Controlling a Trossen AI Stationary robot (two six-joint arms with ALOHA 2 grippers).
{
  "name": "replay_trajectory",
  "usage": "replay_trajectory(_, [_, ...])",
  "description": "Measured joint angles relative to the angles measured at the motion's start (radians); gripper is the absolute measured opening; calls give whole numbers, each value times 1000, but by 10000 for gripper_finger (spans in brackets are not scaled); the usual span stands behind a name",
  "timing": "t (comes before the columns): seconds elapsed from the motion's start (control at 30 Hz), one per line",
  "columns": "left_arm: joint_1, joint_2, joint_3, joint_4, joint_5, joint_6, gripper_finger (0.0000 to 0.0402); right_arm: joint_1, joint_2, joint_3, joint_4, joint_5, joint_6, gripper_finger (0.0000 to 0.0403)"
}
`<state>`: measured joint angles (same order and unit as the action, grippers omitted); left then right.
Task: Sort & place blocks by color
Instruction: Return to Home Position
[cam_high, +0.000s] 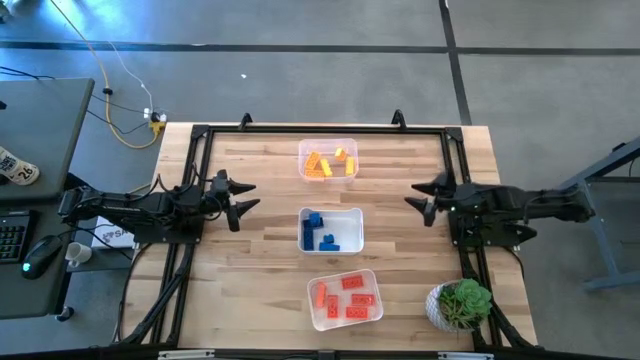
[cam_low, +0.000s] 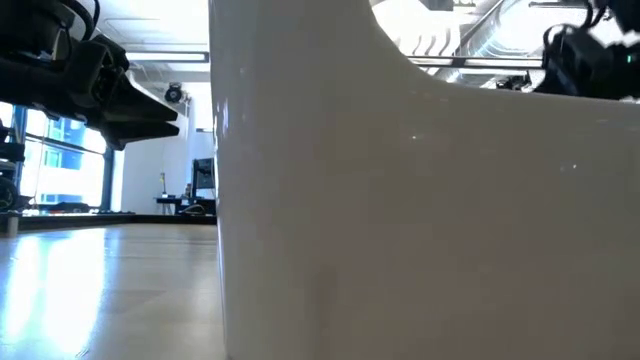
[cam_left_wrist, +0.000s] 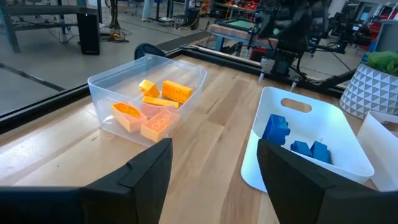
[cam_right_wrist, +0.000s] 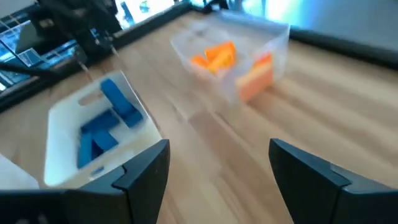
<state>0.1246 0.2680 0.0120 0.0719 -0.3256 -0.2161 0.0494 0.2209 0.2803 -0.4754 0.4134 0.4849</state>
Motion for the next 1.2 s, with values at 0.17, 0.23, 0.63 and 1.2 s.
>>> replay_trajectory(0.17, [0,0,0,0,0,1,223,0,0,-100,72,-43,53,260])
replay_trajectory(0.23, [0,0,0,0,0,2,223,0,0,-133,98,-47,55,260])
replay_trajectory(0.63, [0,0,0,0,0,2,223,-2,10,-165,108,19,91,261])
replay_trajectory(1.2, [0,0,0,0,0,1,223,-2,9,-164,106,-50,294,261])
